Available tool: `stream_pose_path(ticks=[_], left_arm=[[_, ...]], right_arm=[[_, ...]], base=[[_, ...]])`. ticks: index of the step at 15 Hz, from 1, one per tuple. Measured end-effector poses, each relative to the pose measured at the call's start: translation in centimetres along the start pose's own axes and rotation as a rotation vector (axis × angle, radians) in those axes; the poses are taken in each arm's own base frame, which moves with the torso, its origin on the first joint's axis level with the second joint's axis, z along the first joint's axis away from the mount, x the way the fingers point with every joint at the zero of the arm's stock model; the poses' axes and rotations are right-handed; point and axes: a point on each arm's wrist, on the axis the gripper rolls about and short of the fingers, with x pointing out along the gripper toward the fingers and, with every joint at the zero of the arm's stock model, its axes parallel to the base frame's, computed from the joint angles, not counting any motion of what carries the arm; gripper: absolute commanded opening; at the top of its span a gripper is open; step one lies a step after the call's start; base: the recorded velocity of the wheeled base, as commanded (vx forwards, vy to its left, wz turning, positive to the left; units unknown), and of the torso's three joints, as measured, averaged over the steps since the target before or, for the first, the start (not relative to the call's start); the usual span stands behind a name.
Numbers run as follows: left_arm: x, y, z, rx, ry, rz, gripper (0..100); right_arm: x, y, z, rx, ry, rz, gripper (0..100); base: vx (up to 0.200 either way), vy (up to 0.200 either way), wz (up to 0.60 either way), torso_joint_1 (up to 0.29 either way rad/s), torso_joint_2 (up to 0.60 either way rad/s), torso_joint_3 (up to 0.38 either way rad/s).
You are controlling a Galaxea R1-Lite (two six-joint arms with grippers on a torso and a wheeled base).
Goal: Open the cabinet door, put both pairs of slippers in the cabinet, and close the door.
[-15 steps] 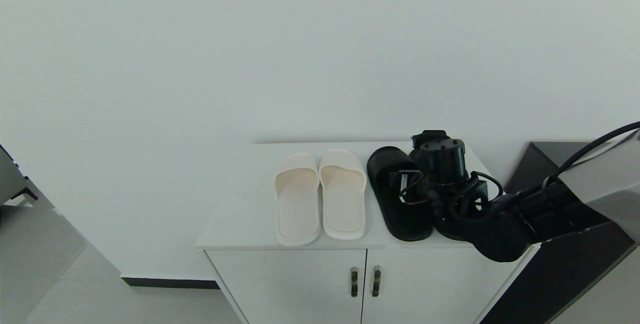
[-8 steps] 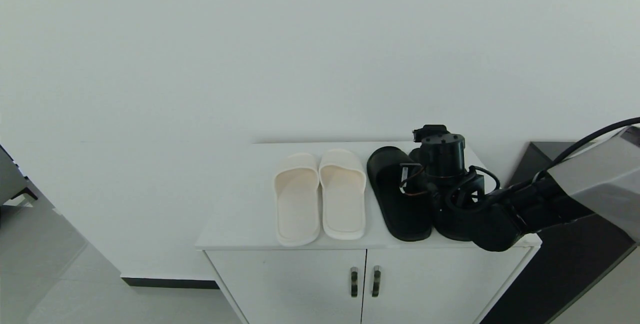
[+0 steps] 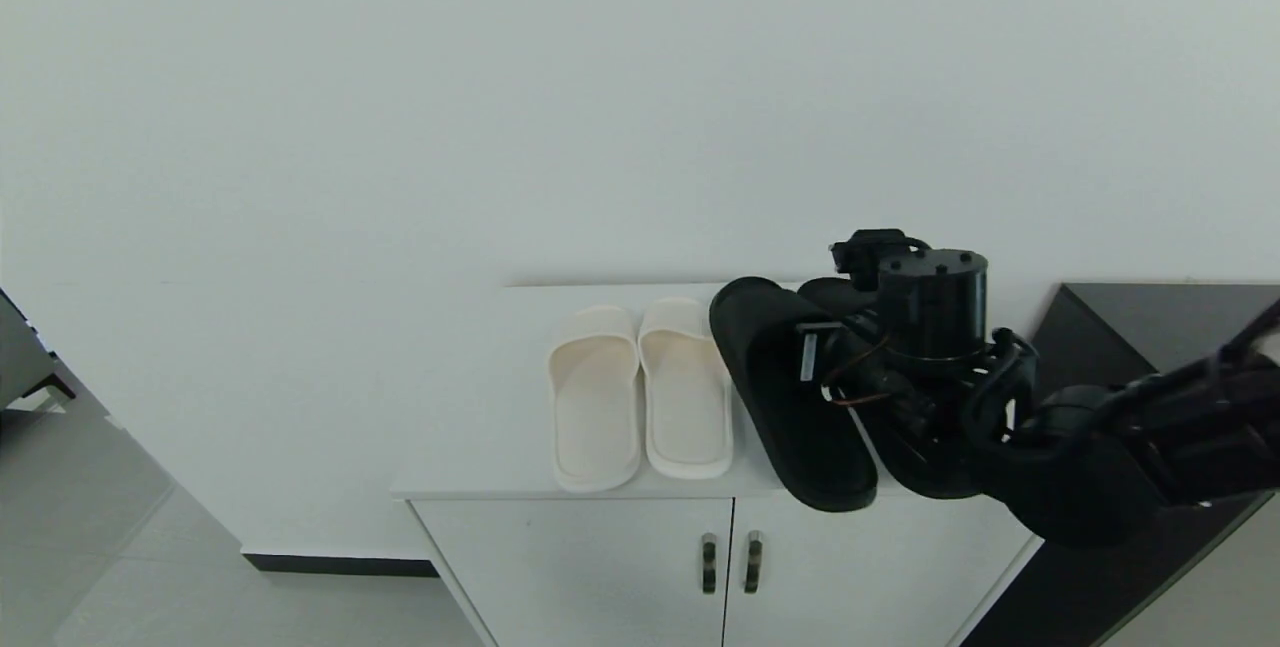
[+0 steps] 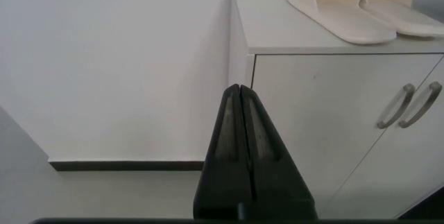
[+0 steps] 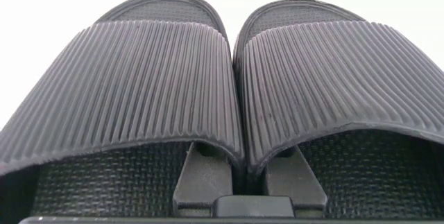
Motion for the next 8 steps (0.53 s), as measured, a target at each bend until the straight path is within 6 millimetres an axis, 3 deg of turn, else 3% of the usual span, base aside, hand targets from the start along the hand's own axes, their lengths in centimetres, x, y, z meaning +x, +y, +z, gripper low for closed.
stream_pose_path(ticks=[3,5,8], left_arm=[[0.0,0.0,0.0,0.001,0.0,0.001,0],[0.0,0.0,0.0,0.0,0.0,0.0,0],[0.0,0.0,0.0,-0.002,0.0,0.0,0]], right_arm=[[-6.9,0.4,-0.6,-0.034,0.055,0.213,0],[-11.0,0.3,-1.6,-0.032,0.103,0.363,0],[-13.5,0.0,-1.9,-0.004,0.124,0.471,0]], base=[[0.0,0.0,0.0,0.0,0.0,0.0],[-0.2,0.0,0.0,0.0,0.0,0.005],[-0.2,0.0,0.0,0.004,0.01,-0.001]])
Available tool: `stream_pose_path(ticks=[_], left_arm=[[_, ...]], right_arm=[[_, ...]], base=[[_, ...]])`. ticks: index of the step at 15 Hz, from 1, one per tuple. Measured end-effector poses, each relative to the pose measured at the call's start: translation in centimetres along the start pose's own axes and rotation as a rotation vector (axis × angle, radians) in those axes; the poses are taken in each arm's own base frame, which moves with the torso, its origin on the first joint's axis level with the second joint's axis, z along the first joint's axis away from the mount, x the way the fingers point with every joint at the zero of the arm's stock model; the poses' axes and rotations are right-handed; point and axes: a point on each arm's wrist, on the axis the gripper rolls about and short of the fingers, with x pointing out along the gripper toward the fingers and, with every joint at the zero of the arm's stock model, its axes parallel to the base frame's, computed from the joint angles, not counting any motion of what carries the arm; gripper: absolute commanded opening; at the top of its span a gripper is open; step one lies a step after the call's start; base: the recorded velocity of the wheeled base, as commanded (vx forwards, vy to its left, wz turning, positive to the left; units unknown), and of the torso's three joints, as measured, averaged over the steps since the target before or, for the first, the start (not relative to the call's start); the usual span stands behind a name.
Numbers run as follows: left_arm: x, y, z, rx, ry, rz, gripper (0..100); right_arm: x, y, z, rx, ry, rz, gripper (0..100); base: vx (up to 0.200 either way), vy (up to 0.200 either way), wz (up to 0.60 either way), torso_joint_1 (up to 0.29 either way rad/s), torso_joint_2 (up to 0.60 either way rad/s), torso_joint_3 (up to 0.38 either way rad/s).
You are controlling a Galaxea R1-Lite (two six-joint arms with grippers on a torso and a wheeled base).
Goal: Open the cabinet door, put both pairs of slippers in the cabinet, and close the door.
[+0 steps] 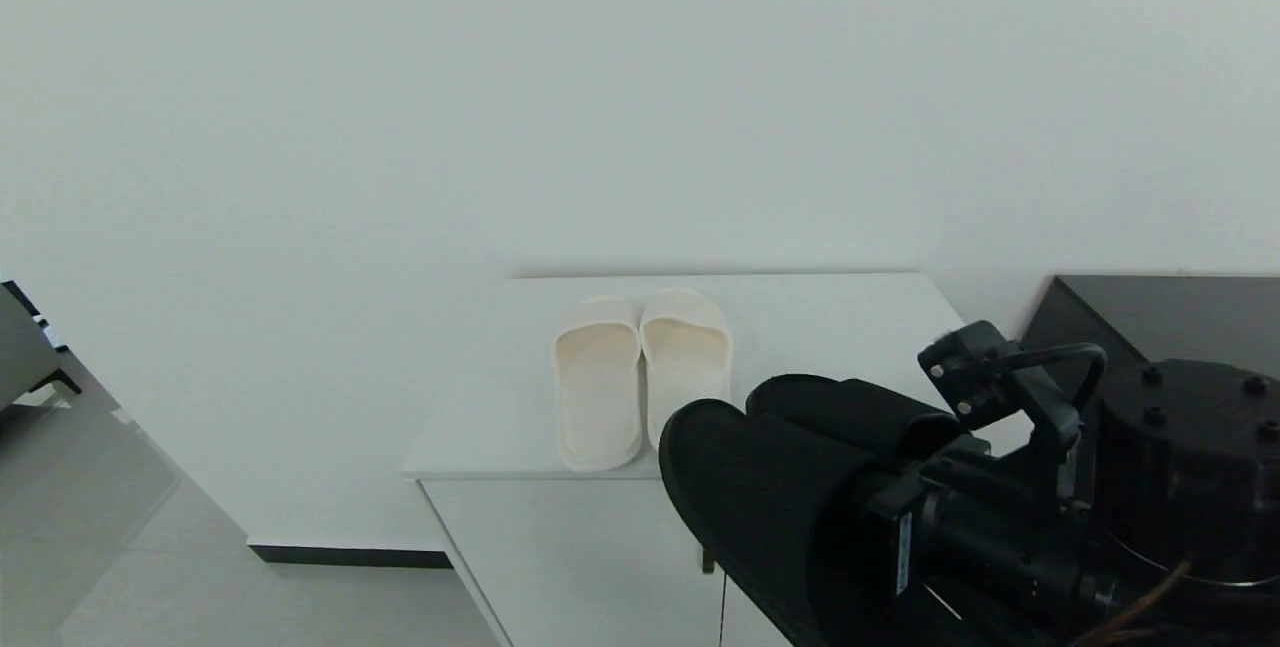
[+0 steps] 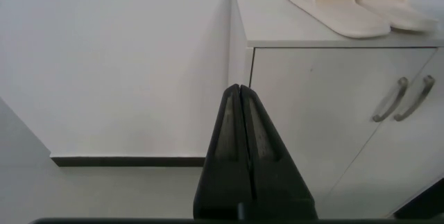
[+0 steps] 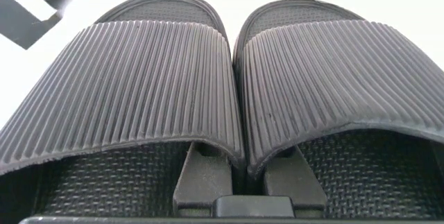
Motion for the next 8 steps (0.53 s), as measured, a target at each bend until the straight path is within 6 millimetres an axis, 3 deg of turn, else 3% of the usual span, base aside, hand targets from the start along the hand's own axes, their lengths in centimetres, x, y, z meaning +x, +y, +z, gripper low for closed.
stream_pose_path(ticks=[7,8], left_arm=[[0.0,0.0,0.0,0.002,0.0,-0.002,0],[0.0,0.0,0.0,0.002,0.0,-0.001,0]], right_arm=[[-0.94,0.77,-0.33,-0.008,0.004,0.043,0],[-1.01,0.73,-0.53,-0.009,0.012,0.044,0]], base=[[-0.2,0.0,0.0,0.0,0.0,0.002],[0.0,0.0,0.0,0.0,0.0,0.0]])
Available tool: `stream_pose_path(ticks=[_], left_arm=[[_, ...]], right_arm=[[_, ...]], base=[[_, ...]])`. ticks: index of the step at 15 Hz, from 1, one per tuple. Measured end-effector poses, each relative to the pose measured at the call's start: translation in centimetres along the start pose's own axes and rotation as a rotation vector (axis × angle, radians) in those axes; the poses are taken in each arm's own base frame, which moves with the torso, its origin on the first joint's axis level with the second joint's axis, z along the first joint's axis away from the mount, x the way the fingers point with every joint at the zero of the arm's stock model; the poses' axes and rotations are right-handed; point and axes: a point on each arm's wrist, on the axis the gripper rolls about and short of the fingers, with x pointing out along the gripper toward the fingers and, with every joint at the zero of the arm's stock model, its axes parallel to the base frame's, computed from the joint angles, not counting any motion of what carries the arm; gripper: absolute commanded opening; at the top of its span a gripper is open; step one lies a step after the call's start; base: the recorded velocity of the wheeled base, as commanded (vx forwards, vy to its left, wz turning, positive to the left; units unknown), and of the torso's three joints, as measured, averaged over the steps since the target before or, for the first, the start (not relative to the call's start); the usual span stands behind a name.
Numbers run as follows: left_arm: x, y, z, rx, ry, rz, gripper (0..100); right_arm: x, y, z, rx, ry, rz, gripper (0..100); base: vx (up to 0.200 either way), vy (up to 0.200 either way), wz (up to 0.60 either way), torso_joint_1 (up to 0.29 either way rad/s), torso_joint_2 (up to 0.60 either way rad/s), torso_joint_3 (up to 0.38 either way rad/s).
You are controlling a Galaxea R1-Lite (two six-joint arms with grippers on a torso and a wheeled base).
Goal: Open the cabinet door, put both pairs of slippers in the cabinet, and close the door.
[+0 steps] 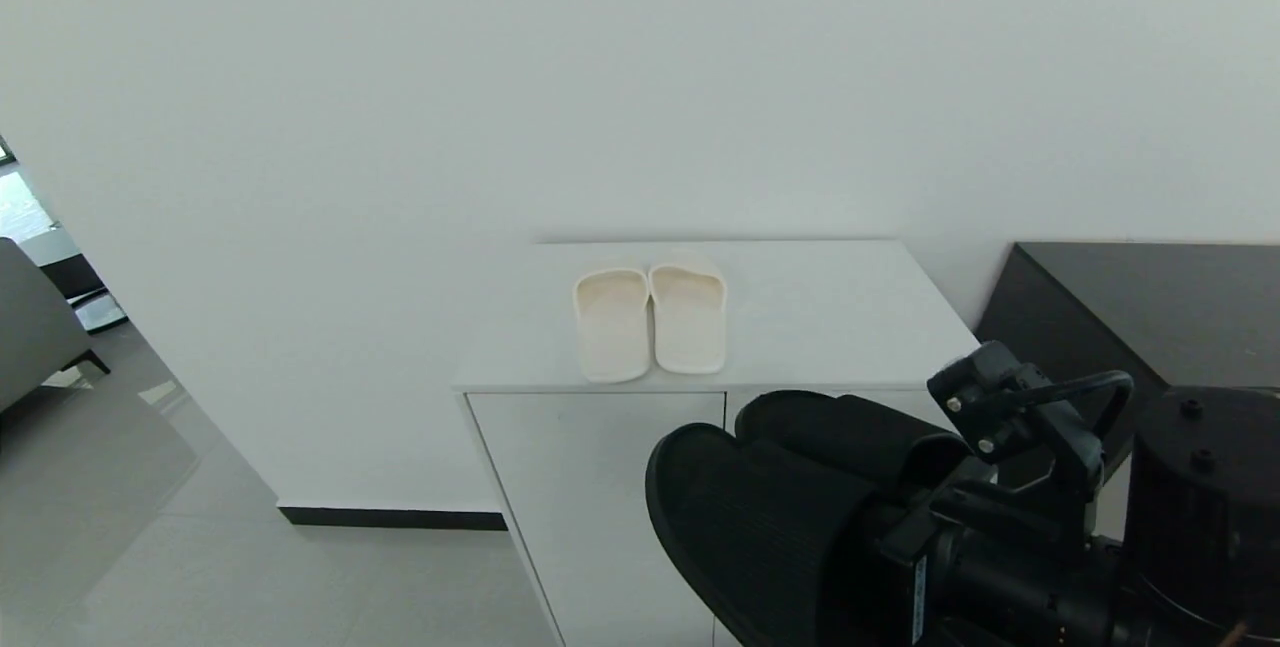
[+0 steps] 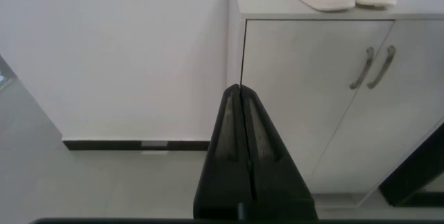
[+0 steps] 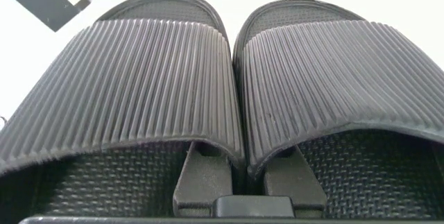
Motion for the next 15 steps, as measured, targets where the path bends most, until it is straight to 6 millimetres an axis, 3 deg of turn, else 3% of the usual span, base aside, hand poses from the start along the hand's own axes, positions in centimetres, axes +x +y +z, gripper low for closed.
stream_pose_path(ticks=[8,15], left_arm=[[0.0,0.0,0.0,0.0,0.0,0.0,0],[0.0,0.0,0.0,0.0,0.0,0.001,0]], right_arm=[[-0.27,0.05,-0.16,0.064,0.012,0.044,0],[-0.54,-0.29,-1.02,0.068,0.04,0.088,0]], base=[[0.0,0.0,0.0,0.0,0.0,0.0],[0.0,-0.2,0.0,0.002,0.0,0.006]])
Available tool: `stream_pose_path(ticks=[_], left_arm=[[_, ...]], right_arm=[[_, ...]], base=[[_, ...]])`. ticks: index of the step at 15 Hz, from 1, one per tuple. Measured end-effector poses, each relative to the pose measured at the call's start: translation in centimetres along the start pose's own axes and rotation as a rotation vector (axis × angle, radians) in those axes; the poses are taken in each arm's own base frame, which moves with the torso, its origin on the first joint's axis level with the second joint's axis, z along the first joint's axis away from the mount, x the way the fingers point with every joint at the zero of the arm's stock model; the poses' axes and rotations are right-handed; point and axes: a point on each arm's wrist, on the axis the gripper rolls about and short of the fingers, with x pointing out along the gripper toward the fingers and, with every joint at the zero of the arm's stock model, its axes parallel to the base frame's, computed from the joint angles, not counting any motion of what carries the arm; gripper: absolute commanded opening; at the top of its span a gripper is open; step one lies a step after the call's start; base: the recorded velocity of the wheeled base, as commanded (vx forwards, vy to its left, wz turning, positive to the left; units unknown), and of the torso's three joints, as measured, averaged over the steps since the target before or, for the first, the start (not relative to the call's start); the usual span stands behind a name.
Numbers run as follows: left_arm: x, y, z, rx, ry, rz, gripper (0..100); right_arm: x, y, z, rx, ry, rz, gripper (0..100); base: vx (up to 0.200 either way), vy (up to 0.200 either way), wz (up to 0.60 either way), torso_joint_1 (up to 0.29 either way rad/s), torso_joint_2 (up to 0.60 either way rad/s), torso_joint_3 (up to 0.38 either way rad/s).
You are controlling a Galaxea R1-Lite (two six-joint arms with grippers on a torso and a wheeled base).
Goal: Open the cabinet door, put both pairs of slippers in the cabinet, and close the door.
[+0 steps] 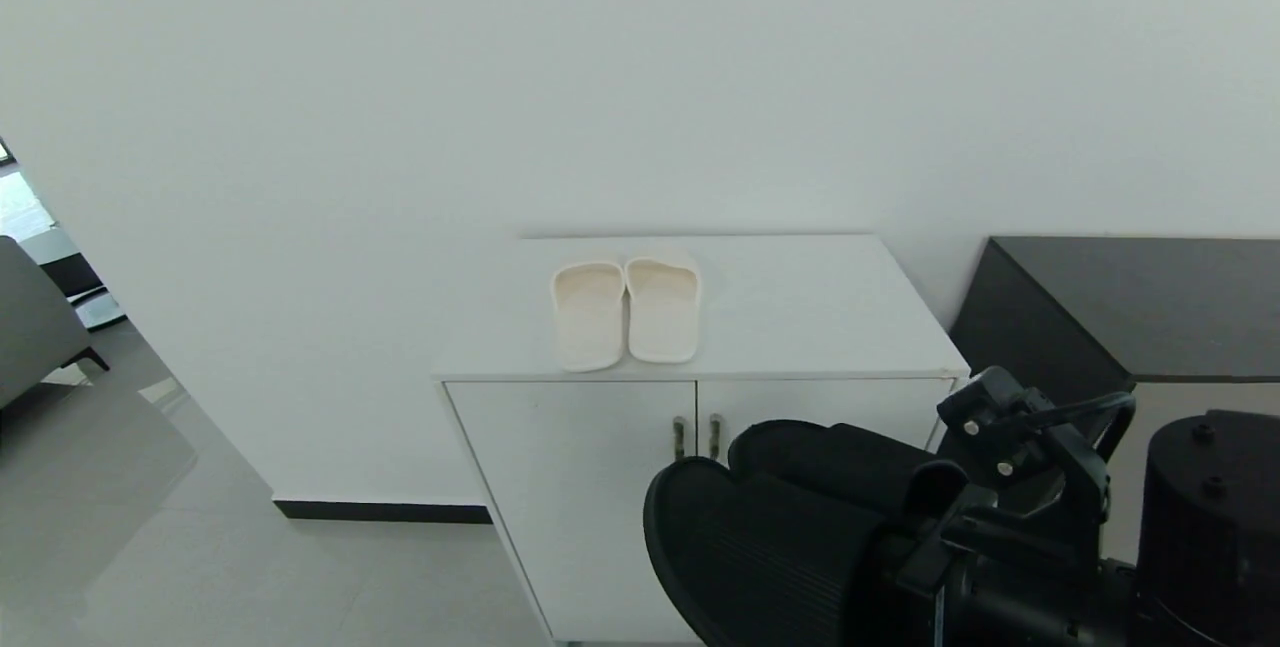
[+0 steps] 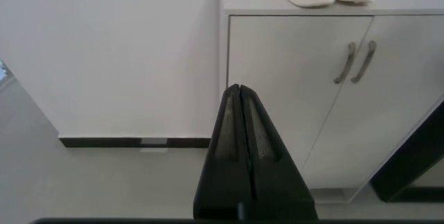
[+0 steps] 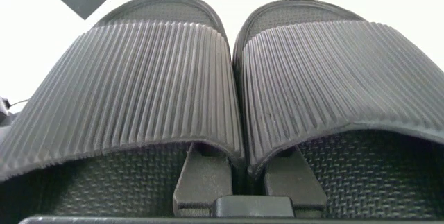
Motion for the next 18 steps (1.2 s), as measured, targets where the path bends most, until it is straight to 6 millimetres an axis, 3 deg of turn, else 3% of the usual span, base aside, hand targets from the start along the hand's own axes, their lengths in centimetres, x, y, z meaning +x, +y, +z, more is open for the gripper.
stream_pose_path(ticks=[2,7,10,18], left_arm=[[0.0,0.0,0.0,0.0,0.0,-0.001,0],[0.0,0.01,-0.01,0.0,0.001,-0.002,0],[0.0,0.0,0.0,0.0,0.0,0.0,0],[0.0,0.0,0.0,0.0,0.0,-0.001,0]], right_arm=[[-0.14,-0.08,-0.3,-0.003,0.005,0.005,0],[-0.3,-0.18,-0.47,-0.004,-0.005,0.01,0],[-0.34,-0.22,-0.56,-0.005,-0.009,0.011,0],[-0.4,-0.23,-0.86,-0.009,0.0,0.014,0]], base=[[0.0,-0.2,0.0,-0.005,0.0,0.0],[0.0,0.0,0.0,0.0,0.0,0.0],[0.0,-0.2,0.0,-0.005,0.0,0.005],[0.0,0.0,-0.07,0.0,0.0,0.0]])
